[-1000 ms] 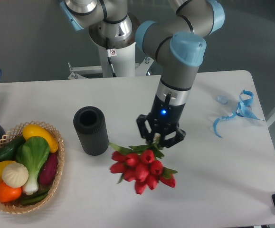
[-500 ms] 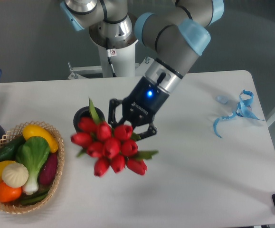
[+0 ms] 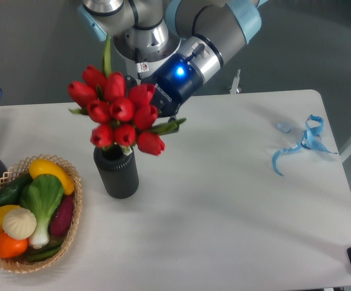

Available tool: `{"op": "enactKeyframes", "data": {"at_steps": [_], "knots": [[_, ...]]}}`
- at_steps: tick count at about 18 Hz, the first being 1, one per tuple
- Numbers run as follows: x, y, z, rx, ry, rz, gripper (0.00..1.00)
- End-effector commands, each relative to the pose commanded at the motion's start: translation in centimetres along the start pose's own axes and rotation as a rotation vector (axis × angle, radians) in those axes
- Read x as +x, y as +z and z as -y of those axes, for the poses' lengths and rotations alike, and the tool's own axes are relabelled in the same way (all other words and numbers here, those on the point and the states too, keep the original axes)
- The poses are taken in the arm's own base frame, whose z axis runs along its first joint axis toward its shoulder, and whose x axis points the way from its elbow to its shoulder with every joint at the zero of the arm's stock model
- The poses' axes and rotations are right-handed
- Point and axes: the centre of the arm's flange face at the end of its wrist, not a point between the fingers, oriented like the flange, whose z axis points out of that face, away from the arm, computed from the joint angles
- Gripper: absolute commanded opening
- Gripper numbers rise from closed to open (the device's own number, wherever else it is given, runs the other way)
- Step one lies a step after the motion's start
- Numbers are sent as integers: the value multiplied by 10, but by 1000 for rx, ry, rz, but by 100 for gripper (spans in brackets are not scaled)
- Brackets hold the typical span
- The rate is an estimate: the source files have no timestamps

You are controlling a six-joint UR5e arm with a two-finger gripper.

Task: Insert the flowers into the vase
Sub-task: 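Lower the tulip stems down into the black vase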

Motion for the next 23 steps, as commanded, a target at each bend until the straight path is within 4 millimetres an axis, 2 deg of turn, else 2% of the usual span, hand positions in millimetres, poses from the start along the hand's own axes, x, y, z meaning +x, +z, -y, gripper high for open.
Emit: {"op": "enactKeyframes", "data": {"at_steps": [2, 5, 14, 23], "knots": [[10, 3, -12, 25, 30, -25, 1], [13, 6, -31, 22, 44, -30, 2], [14, 10, -63, 14, 97, -34, 4], [19, 16, -123, 3, 140, -47, 12]]}}
